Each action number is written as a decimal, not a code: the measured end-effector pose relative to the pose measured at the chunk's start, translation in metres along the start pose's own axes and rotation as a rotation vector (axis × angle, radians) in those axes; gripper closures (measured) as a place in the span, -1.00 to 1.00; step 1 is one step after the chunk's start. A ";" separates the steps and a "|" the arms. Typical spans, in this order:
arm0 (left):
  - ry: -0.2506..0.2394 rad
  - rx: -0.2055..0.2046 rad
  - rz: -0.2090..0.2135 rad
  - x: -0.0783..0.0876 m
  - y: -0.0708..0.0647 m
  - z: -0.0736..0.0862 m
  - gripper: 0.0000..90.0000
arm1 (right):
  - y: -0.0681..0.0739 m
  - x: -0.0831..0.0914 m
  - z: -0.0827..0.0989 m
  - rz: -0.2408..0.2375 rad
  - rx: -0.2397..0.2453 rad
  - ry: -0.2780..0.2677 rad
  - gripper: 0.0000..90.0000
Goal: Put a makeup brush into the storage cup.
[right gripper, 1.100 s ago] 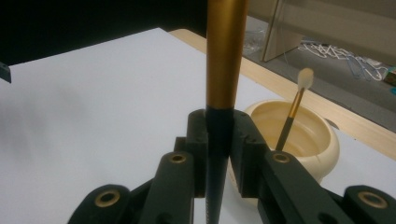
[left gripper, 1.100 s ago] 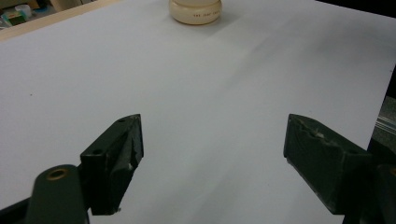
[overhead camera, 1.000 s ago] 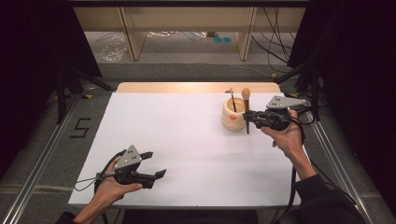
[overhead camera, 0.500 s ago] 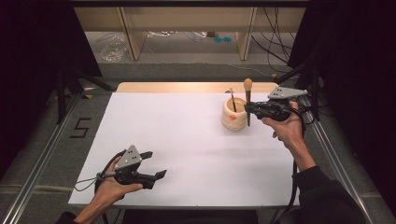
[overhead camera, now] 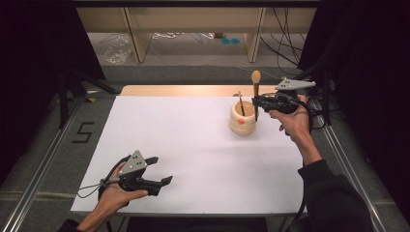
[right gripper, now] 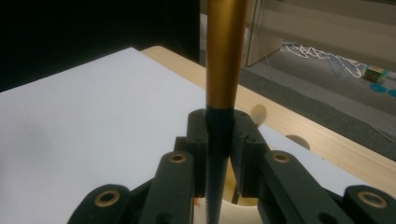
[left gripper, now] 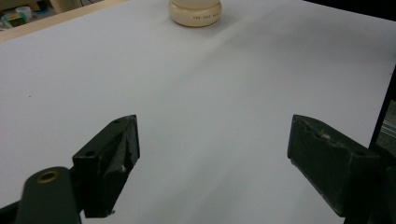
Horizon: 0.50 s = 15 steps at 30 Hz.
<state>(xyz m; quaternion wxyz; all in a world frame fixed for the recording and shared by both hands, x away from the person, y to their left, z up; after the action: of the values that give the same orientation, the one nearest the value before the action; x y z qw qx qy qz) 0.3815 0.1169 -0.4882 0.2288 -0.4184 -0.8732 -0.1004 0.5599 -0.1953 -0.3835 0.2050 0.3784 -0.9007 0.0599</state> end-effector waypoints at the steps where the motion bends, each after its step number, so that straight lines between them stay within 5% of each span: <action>1: 0.001 0.007 -0.002 0.000 0.000 0.000 -0.63 | -0.002 -0.002 -0.001 0.006 0.000 0.003 0.77; 15: -0.008 0.011 0.004 0.000 0.001 -0.001 -0.62 | -0.008 -0.021 -0.003 0.012 -0.016 0.010 0.77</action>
<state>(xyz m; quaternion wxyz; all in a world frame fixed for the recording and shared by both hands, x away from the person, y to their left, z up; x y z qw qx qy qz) 0.3826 0.1172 -0.4871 0.2278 -0.4192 -0.8739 -0.0935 0.5802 -0.1862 -0.3895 0.2120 0.3712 -0.9023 0.0560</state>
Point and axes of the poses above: each handheld gripper's, and its own axes: x roughly backward along the jaws, z roughly out of its underside, y roughly to its left, the point moved 10 cm from there along -x, roughly forward along the jaws, and after that the axes turned 3 degrees about -x, right-handed, at the moved point
